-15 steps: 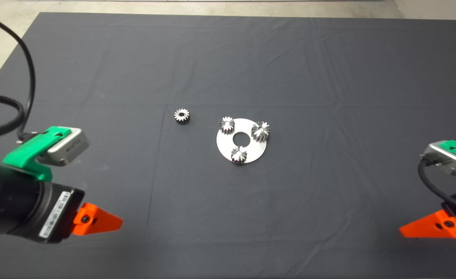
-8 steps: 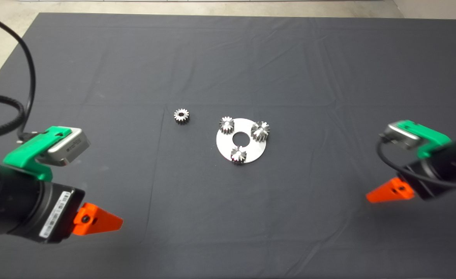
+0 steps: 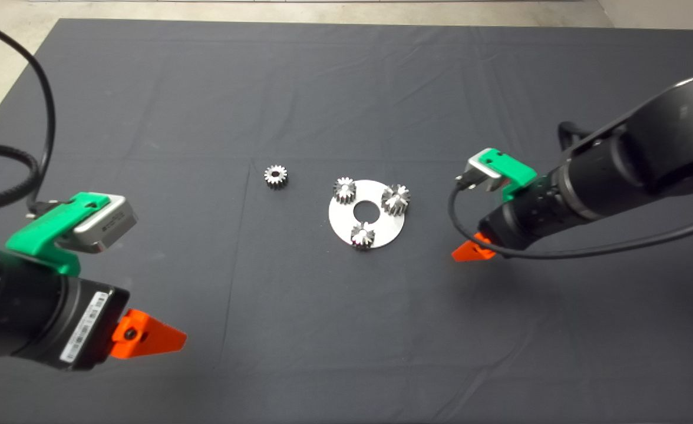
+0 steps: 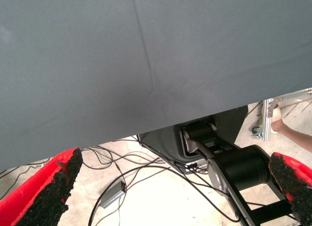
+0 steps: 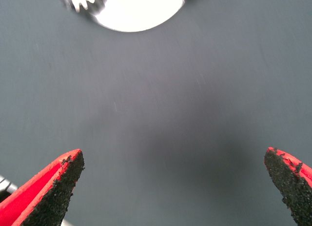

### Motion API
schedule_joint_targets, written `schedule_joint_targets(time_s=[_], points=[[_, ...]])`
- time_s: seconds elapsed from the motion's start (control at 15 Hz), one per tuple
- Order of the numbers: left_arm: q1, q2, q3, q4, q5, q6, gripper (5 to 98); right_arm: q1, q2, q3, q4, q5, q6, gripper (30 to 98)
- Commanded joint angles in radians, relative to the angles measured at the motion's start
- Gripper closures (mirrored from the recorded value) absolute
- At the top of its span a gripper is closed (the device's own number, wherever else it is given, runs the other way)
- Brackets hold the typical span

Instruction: Remove an incorrectly installed larger gear and replace it with the correct smaller gear

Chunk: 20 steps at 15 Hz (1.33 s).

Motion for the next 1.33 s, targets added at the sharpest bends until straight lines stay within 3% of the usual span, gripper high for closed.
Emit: schedule_joint_targets(time_s=[0.0, 0.27, 0.73, 0.8, 0.93, 1.27], points=[[-0.01, 0.001, 0.012, -0.019, 0.004, -0.004, 5.4, -0.046, 0.026, -0.047, -0.179, -0.016, -0.004, 30.6], [-0.01, 0.001, 0.012, -0.019, 0.004, -0.003, 5.4, -0.08, 0.08, -0.149, -0.253, -0.014, -0.006, 30.6], [-0.008, 0.001, 0.012, -0.017, 0.003, -0.003, 5.4, -0.096, 0.153, -0.292, -0.261, -0.007, -0.001, 30.6], [-0.008, 0.001, 0.012, -0.018, 0.002, -0.003, 5.4, -0.103, 0.16, -0.325, -0.261, 0.009, -0.001, 30.6], [-0.008, 0.001, 0.012, -0.017, 0.002, -0.003, 5.4, -0.11, 0.183, -0.357, -0.261, 0.084, -0.004, 30.6], [-0.007, 0.001, 0.014, -0.017, 0.002, -0.003, 5.4, -0.116, 0.233, -0.407, -0.261, 0.096, -0.009, 30.6]])
